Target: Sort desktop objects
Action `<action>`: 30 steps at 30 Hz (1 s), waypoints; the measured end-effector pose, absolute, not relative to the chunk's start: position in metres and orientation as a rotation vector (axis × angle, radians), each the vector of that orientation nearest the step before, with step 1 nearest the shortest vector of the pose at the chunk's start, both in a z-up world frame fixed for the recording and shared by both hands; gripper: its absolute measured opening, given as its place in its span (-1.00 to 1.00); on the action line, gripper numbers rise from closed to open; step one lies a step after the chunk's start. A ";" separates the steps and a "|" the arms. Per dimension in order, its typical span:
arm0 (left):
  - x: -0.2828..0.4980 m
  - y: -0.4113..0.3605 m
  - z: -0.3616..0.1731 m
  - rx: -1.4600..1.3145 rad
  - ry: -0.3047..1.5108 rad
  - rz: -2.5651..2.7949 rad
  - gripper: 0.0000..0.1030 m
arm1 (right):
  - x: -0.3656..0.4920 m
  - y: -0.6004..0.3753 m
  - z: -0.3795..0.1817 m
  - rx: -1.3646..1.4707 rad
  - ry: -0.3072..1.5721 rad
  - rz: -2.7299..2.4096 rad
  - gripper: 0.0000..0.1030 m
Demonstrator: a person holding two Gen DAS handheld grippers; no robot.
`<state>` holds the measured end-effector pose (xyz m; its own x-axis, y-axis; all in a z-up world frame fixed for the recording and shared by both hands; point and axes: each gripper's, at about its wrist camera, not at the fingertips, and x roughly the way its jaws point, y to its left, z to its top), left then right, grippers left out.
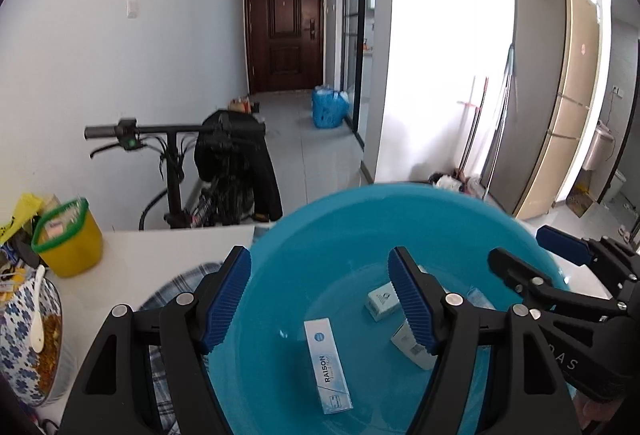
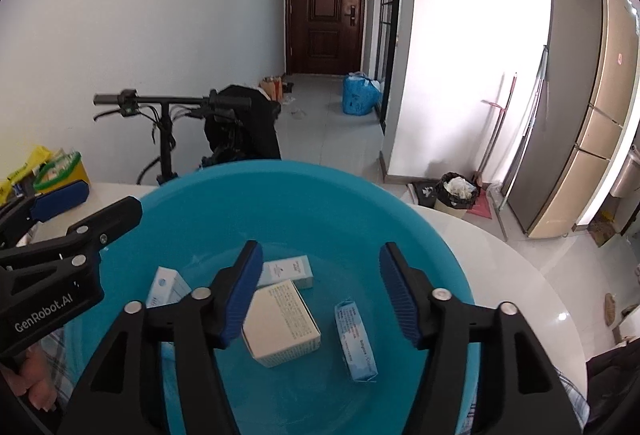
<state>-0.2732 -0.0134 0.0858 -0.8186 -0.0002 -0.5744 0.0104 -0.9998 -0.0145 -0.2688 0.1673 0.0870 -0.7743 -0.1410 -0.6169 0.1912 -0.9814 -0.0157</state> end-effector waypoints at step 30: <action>-0.143 -0.017 0.186 0.096 0.064 -3.132 1.00 | -0.192 0.209 0.179 0.409 -0.114 -3.053 1.00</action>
